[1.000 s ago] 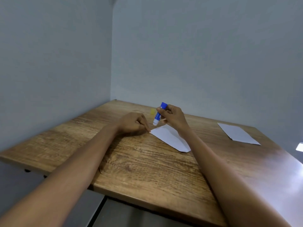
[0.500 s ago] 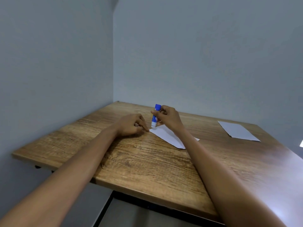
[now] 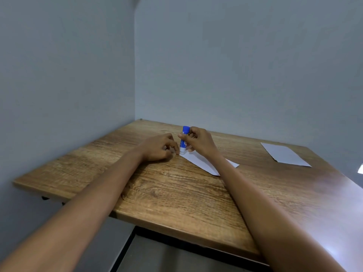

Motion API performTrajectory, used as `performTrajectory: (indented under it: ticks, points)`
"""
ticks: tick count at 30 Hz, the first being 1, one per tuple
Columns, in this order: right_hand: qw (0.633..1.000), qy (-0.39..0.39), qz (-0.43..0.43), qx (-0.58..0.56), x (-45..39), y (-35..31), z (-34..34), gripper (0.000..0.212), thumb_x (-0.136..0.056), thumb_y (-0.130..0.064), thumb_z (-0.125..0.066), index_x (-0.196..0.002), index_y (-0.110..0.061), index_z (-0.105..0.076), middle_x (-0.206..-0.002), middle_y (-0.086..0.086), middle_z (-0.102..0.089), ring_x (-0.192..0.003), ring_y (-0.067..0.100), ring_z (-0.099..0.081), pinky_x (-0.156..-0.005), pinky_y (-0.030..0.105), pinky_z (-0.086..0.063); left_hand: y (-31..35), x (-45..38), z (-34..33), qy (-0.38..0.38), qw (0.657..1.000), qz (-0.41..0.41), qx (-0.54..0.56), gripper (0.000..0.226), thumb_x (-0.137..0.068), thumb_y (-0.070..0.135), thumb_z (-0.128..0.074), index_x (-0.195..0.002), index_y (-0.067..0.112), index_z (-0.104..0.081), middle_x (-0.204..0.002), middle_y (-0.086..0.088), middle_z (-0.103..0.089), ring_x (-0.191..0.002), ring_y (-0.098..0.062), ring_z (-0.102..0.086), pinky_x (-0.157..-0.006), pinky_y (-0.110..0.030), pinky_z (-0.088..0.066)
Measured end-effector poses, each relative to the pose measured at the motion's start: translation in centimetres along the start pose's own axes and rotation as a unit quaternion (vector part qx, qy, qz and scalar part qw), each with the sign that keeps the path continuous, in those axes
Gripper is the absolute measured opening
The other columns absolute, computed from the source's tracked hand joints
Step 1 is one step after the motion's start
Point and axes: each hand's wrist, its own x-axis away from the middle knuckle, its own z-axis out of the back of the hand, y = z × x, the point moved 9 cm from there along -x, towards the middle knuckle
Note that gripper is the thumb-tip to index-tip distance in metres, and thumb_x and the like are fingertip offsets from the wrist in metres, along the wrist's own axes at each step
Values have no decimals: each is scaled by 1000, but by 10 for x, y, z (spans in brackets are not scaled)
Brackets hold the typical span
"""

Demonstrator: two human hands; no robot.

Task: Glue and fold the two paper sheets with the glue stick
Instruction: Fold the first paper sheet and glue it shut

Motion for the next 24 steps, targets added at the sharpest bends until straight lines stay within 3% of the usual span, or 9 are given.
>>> performTrajectory:
  ticks: [5,10,15,20,24]
  points:
    - [999,33,-10,-3,-2,4,10,31,-83,-33,-70,-92,-4,-66,-71,3,-62,-60,14,-64,-56,32,-58,-1,-1,-2,-12,1000,-1,-13,42,-68,32,-42,-101,34,-67,-109,9,-51,-83,-3,-48,-65,-23,-35]
    - [1000,14,-12,2,-1,9,7,23,-82,-32,-70,-88,-11,-64,-66,-4,-61,-51,2,-62,-49,17,-53,-1,-3,-2,-11,1000,-4,-28,42,-69,32,-41,-103,34,-66,-113,7,-52,-80,-3,-47,-61,-22,-33]
    - [999,29,-34,14,-2,15,14,33,-83,-33,-70,-95,-2,-65,-77,11,-65,-68,23,-66,-60,35,-57,1,-4,-3,-14,999,-12,-40,41,-72,34,-40,-105,31,-65,-116,6,-51,-75,1,-45,-60,-21,-31]
    - [996,66,-35,38,-2,23,27,33,-84,-33,-69,-87,-2,-61,-86,24,-65,-76,36,-67,-61,40,-57,0,-6,-3,-6,999,-17,-38,25,-82,23,-51,-99,34,-65,-115,7,-53,-85,-6,-49,-62,-21,-33]
    - [994,89,-43,53,-2,28,38,32,-84,-34,-68,-85,-3,-60,-83,24,-64,-79,38,-65,-67,44,-57,-1,-6,-3,0,999,-16,-35,26,-82,20,-51,-99,34,-66,-115,9,-52,-86,-7,-51,-62,-19,-32]
